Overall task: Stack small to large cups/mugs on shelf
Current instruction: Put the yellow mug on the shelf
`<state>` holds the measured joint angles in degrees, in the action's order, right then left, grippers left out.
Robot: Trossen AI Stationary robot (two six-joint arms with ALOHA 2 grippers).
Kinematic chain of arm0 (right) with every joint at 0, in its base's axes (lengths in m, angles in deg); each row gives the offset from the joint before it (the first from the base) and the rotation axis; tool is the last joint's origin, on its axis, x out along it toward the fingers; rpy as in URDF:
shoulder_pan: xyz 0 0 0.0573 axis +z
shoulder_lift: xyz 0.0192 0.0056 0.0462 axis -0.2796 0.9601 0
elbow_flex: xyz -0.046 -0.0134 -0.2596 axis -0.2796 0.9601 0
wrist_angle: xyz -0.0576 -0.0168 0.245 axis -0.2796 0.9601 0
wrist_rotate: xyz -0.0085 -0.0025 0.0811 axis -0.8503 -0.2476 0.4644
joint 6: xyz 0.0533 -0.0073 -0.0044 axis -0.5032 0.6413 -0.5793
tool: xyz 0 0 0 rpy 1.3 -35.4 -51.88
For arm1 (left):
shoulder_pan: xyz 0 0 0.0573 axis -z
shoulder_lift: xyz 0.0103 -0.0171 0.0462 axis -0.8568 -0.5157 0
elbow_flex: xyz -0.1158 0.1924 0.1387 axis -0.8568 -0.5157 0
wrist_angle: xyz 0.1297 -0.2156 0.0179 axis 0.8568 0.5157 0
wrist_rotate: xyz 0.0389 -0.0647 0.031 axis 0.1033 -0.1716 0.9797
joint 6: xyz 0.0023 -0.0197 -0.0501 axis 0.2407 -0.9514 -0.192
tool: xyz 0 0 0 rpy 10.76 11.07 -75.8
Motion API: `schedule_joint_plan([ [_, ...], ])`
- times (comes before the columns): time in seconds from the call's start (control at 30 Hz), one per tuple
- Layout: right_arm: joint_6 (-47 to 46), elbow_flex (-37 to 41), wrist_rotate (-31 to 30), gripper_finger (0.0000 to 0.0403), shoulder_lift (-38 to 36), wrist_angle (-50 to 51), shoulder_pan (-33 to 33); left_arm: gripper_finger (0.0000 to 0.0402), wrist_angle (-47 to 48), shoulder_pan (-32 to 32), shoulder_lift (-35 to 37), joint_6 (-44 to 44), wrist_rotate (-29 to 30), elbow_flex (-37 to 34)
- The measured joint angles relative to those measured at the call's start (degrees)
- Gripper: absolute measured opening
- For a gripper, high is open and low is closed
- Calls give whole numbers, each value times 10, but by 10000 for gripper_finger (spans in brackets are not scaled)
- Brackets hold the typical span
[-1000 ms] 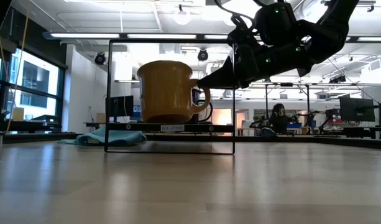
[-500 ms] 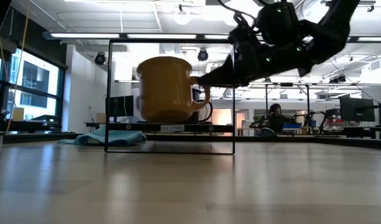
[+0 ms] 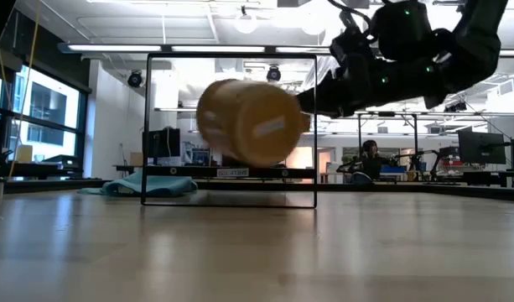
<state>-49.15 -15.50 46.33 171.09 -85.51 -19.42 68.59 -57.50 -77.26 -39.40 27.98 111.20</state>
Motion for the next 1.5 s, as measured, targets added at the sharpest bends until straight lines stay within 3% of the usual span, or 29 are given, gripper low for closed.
schedule_joint_plan([
  [0.43, 4, -3, 22, 2, 2, 49, -15, 182, -3, 1, 0, -19, 11, 0],
  [0.63, -38, -2, 73, 1, -26, 53, -40, 182, 42, -5, 0, 19, 149, -87],
  [0.77, -21, -2, 76, 2, -67, 95, -51, 182, 55, -15, 0, 8, 118, -184],
  [1.0, -13, -2, 69, 34, -139, 210, -94, 182, -41, -9, -1, -4, 94, -289],
  [1.23, -9, -2, 97, 67, -183, 290, -107, 182, -66, -10, 1, 12, 84, -262],
  [1.5, -5, -2, 152, 71, -221, 392, -90, 182, -59, -6, 3, 34, 56, -212],
])
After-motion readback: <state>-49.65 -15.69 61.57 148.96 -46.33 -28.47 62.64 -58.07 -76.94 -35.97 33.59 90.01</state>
